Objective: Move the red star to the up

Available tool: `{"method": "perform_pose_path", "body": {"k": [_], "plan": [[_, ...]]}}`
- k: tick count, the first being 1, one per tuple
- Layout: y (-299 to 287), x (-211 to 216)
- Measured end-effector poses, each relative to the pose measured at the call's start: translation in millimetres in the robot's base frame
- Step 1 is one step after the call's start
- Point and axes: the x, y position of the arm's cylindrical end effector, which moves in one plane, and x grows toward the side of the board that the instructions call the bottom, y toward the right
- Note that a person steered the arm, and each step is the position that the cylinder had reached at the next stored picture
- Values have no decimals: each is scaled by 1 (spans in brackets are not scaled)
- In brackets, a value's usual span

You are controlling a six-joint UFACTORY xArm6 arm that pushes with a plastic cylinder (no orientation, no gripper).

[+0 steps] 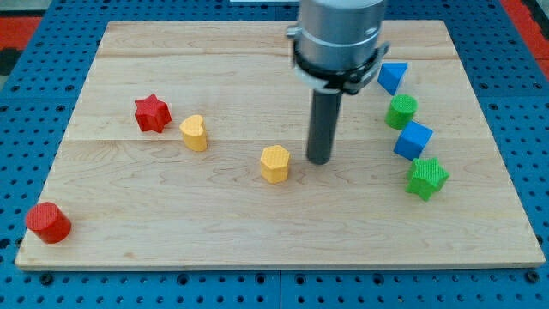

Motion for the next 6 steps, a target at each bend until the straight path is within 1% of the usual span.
{"method": "perform_pose_path", "body": {"k": [1,3,4,5,6], "plan": [[-37,-9],[-137,-5],[-149,-9],[-189,-32],[-217,-63]]}}
